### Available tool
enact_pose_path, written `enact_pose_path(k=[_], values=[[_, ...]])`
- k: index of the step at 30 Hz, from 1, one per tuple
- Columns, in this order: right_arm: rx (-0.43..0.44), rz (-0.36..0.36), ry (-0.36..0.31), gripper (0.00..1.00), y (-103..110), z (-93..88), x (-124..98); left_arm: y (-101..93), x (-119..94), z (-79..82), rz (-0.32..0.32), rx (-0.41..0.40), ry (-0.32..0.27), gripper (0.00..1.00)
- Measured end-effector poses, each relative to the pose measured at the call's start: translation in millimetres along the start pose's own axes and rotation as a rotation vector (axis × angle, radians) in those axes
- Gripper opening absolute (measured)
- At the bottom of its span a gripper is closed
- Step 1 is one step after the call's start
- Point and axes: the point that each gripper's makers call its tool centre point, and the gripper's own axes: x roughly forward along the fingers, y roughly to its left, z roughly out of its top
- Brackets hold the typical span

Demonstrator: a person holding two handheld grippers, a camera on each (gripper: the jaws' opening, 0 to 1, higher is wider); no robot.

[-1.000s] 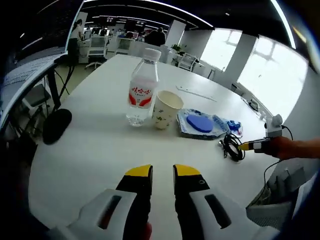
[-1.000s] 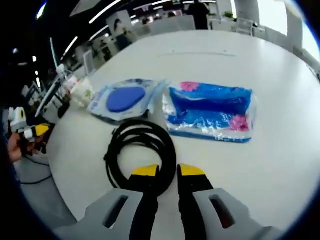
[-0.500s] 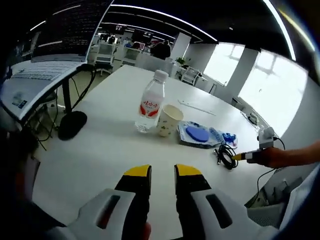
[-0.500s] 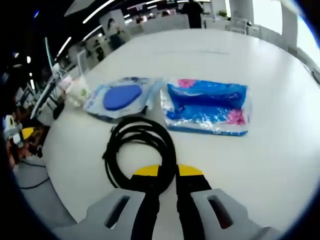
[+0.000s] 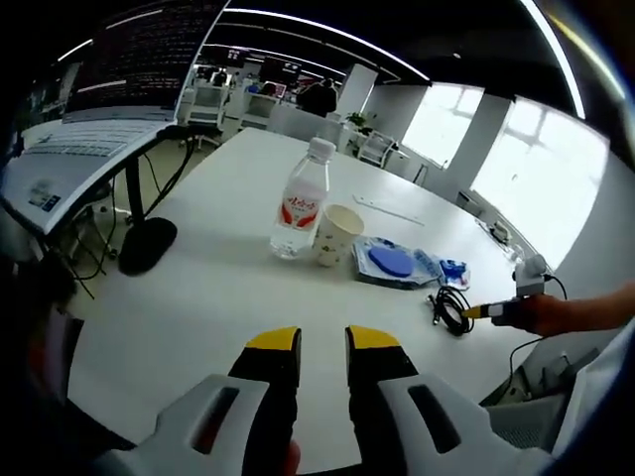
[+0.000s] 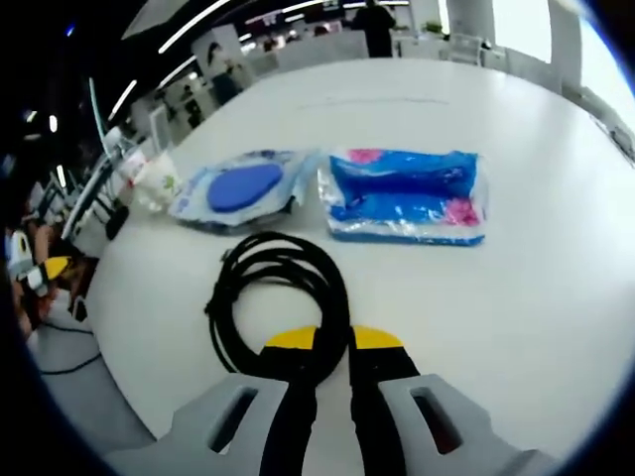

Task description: Arrange the tabletop items into an orderly group along one side of the table until the central work area is clear of visible clutter.

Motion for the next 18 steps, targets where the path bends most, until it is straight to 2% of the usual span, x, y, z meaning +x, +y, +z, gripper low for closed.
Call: enact_pose_path(k=[7,12,18], values=[[-0.005,0.03,-0.012,0.1,-1,3.1,-7,-7.8,5,3.1,-0.017,0.01,0.002,0.15],[-0.012,0.054,-0.024,0.15,-6,7.7,-16,-11.9,7,1.2,-0.023,0.009,0.008,0.16],[-0.012,0.065,-0.083,0.15,-21,28.2,-28,-15.4,6,-6.2,-0.025,0.003,0.021,0.15]])
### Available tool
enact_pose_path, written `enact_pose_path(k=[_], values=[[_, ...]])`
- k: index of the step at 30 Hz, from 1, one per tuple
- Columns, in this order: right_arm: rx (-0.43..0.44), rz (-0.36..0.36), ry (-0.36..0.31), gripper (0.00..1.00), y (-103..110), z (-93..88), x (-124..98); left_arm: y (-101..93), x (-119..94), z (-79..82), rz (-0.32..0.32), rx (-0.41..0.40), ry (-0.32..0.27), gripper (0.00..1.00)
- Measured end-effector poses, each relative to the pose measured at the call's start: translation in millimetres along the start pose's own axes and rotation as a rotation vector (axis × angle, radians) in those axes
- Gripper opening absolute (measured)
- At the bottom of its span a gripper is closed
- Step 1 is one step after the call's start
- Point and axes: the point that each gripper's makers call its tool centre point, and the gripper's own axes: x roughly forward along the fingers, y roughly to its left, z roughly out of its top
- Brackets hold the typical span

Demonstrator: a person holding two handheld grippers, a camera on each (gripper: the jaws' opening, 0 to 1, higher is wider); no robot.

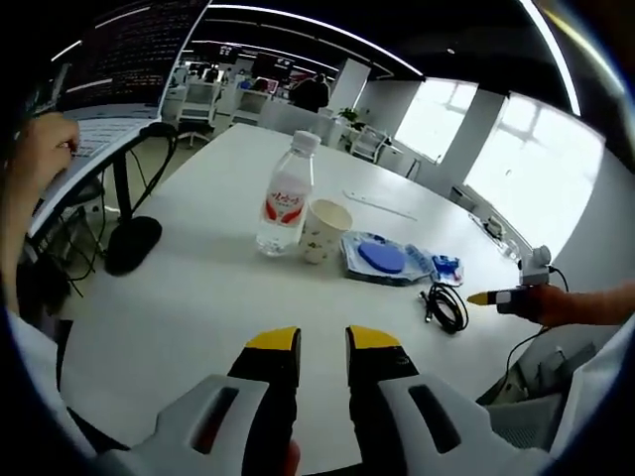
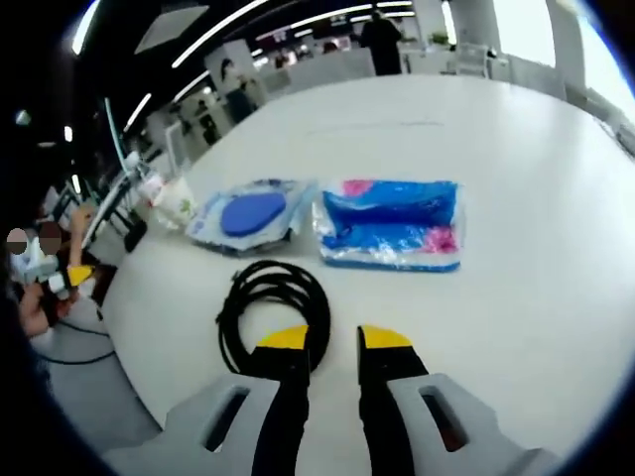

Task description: Arrange the tabletop items into an orderly group along one side of the table until the central work area is clear of visible clutter.

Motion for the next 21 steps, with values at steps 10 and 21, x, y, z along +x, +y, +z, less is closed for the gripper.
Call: enact_pose_path(k=[10,21], values=[[0.059,-0.195,0.006,0.09,-71,30.8,9,4.0,0,-5.2,0.002,-0.003,0.016,0.15],[0.145,-0.242,-0.016,0.09,-90,51.2,24,4.1,-5,-4.7,0.018,-0.009,0.023,0.15]])
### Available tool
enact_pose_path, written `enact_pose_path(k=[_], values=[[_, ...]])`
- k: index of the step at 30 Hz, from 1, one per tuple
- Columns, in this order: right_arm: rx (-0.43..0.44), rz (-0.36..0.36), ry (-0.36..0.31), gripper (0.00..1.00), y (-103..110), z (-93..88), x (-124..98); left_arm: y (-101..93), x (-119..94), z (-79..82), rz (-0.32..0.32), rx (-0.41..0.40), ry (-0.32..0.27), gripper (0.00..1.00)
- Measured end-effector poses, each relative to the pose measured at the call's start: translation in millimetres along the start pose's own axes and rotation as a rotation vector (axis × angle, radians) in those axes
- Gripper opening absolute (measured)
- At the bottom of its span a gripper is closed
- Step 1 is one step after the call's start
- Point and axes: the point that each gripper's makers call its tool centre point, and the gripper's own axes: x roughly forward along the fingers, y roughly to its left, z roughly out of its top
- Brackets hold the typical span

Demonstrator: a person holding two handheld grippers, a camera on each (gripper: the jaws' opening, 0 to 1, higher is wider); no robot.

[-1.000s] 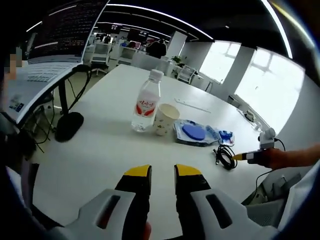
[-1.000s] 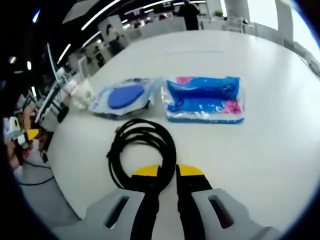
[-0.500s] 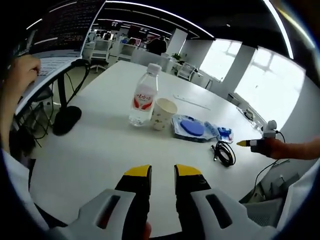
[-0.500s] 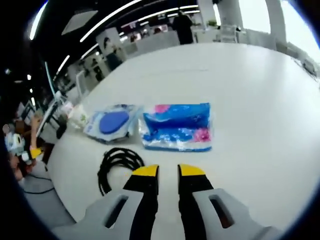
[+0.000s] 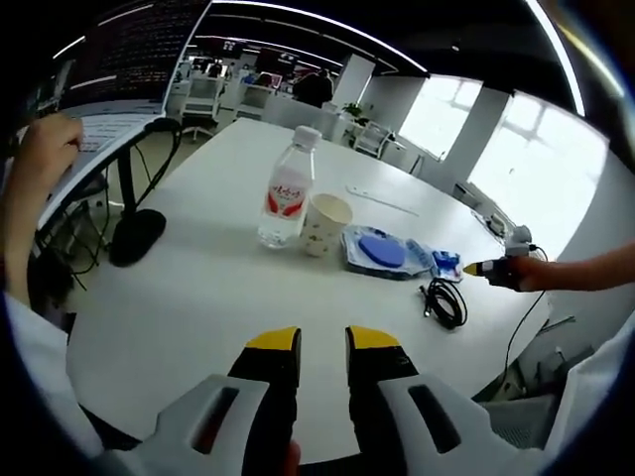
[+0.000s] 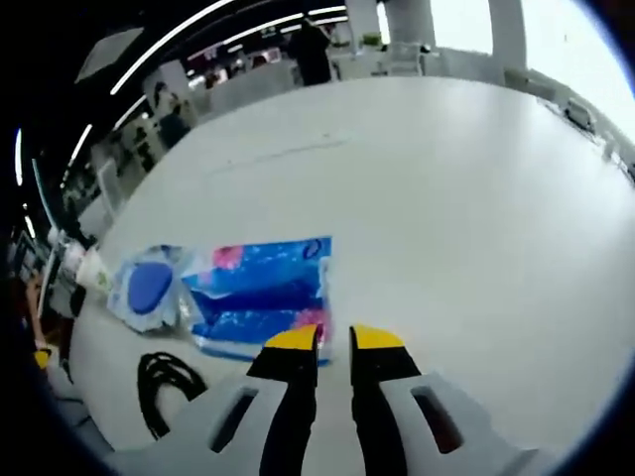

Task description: Arrange the tabletop items into an orderly group along one side of the table until the central work area is clear of visible clutter.

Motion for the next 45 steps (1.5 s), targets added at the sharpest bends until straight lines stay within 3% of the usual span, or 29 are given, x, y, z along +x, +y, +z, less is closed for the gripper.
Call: enact_pose_path(k=[10,17,31,45], values=[[0.029,0.006,0.021,0.06,2,7.7,15,-0.6,-2,-3.2,0.012,-0.015,0.01,0.15],[0.068,-0.002,0.001,0.01,-3,15.4,17,-2.4,1,-3.5,0.016,-0.032,0.012,0.14],[0.006,0.026,0.011,0.01,-4,14.1,20,-6.6,5,-0.4,0.01,-0.03,0.008,0.14],[-0.04,0.049,0.02,0.0,-9,11.4,17,-1.1,-2,-7.4,0.021,-0.046,0.012,0.14]])
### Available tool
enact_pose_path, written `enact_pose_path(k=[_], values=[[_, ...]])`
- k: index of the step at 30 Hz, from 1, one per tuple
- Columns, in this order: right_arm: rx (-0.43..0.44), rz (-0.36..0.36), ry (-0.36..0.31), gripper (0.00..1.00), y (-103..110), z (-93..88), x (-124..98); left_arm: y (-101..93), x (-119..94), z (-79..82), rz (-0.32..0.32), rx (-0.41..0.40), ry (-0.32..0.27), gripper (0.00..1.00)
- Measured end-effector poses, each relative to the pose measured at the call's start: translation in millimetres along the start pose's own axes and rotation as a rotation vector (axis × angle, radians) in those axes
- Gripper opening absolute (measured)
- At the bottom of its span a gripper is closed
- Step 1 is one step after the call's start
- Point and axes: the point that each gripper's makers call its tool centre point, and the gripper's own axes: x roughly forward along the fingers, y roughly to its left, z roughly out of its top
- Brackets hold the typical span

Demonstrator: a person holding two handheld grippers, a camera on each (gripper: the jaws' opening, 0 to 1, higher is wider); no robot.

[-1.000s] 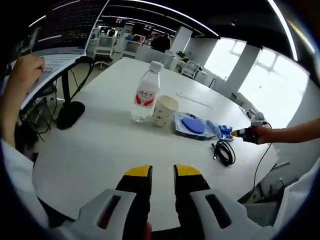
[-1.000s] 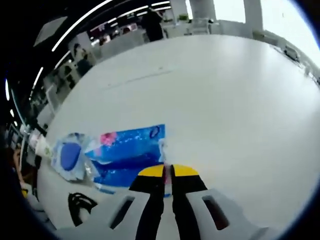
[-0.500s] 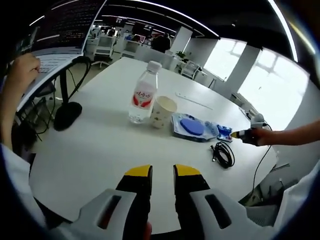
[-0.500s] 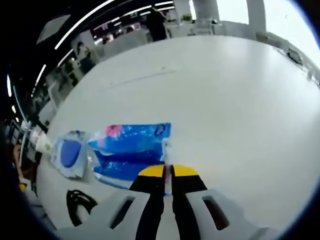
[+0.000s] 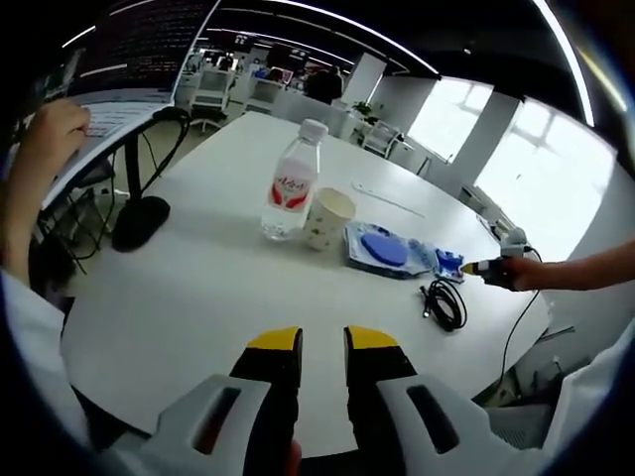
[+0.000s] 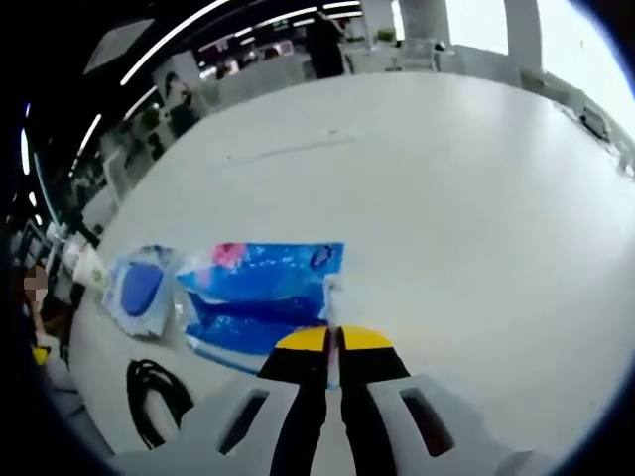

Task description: Arrange the tabletop items into an orderly group along one side of the table until the central work area is clear of visible clutter.

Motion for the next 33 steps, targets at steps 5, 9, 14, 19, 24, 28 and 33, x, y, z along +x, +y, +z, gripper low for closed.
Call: enact_pose_path(k=[5,9,14,19,24,28,33], values=[[-0.018,0.008,0.003,0.0,4,4.1,4,-1.3,1,-0.2,-0.002,0.001,0.002,0.14],[-0.046,0.016,0.015,0.01,8,5.0,7,-4.1,2,3.3,-0.008,0.014,-0.001,0.14],[-0.032,0.018,0.024,0.09,9,2.9,7,-5.6,2,8.0,-0.013,0.033,-0.006,0.15],[-0.022,0.018,-0.001,0.13,9,5.7,-8,-7.3,2,13.3,-0.02,0.067,-0.005,0.16],[-0.138,0.06,-0.052,0.16,23,4.9,-33,-10.6,7,24.2,-0.033,0.113,-0.014,0.17],[-0.22,0.13,-0.087,0.24,42,-5.1,-62,-15.0,10,32.3,-0.049,0.155,-0.019,0.18],[-0.275,0.175,-0.109,0.33,58,-23.9,-96,-21.1,16,35.6,-0.075,0.2,-0.013,0.18]])
